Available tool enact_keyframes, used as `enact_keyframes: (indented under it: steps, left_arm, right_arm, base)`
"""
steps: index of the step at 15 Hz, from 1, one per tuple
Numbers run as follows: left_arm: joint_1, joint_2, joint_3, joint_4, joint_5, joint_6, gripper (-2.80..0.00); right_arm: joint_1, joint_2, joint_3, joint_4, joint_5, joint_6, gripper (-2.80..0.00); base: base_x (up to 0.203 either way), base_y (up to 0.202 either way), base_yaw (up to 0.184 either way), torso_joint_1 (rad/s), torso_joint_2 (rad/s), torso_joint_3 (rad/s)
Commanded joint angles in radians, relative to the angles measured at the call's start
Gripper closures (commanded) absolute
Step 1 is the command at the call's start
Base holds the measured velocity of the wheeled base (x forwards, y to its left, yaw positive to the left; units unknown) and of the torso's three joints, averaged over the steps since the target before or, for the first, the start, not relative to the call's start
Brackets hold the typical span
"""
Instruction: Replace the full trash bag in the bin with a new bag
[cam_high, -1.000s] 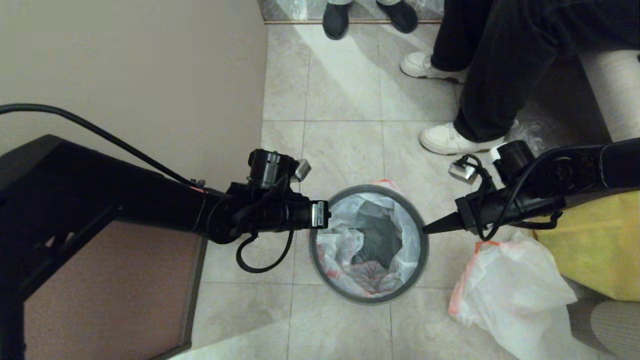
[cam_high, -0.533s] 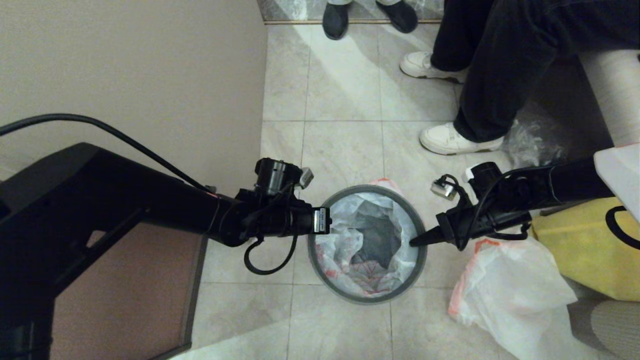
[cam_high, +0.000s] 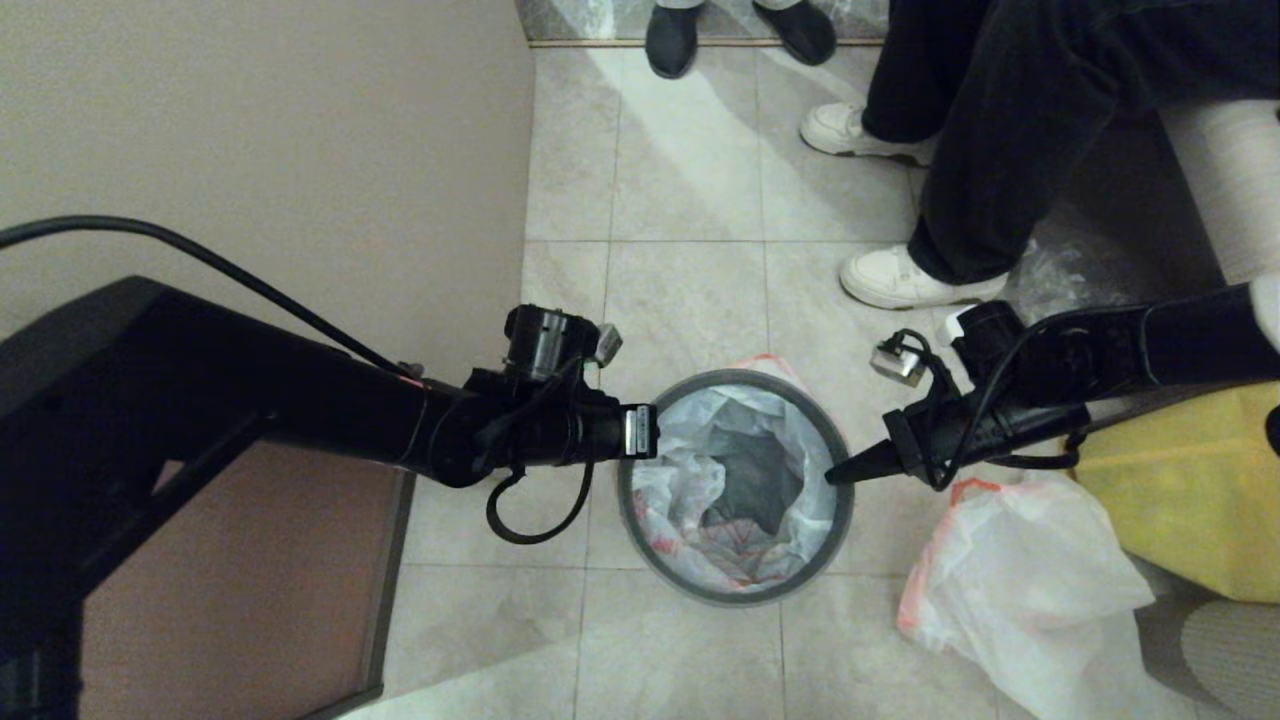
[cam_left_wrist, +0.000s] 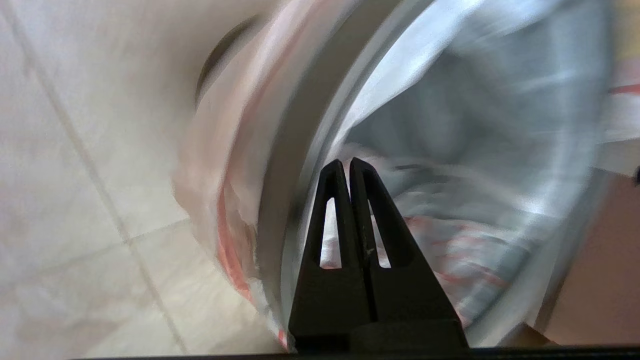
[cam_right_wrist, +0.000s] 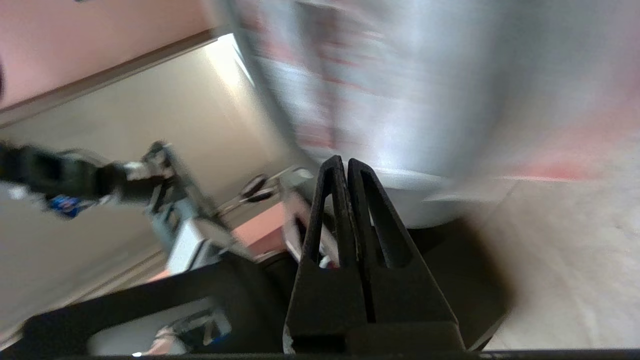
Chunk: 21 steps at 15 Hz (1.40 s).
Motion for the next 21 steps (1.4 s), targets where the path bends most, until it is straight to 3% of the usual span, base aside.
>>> enact_keyframes:
  steps: [1,3,6,8,13,17,21]
  left_arm:
    - [-0.036,-0.146,-0.010,0.019,0.037,0.000,0.00]
    - [-0.085,-0.256,-0.006,0.075,0.129,0.001,0.00]
    - [-0.163,-0.395,0.032,0.168,0.440,0.018,0.00]
    - [-0.207,-0.516,0.117,0.199,0.585,0.041,0.00]
    - [-0.198,-0.857,0.448,0.176,0.641,0.105,0.00]
    - [-0.031,-0.972,0.570,0.040,0.664,0.248,0.00]
    - [-0.016,-1.083,0.660,0.005,0.663,0.308,0.00]
  right_arm:
    - [0.019,-0.172,0.007,0.068,0.002,0.007,0.00]
    - [0.029,-0.300,0.037,0.121,-0.048,0.024,0.00]
    - [0.033,-0.504,0.150,0.147,-0.226,0.055,0.00]
    - [0.041,-0.662,0.260,0.153,-0.321,0.086,0.00]
    - [0.075,-0.998,0.550,0.153,-0.546,0.165,0.00]
    - [0.054,-1.084,0.619,0.155,-0.576,0.249,0.00]
    - [0.033,-1.117,0.645,0.155,-0.575,0.252,0.00]
  base:
    - [0.000,0.000,0.000,0.000,0.00,0.000]
    - [0.000,0.000,0.000,0.000,0.00,0.000]
    - [0.000,0.000,0.000,0.000,0.00,0.000]
    - [0.000,0.000,0.000,0.000,0.00,0.000]
    - [0.000,0.000,0.000,0.000,0.00,0.000]
    - [0.000,0.000,0.000,0.000,0.00,0.000]
    - [0.000,0.000,0.000,0.000,0.00,0.000]
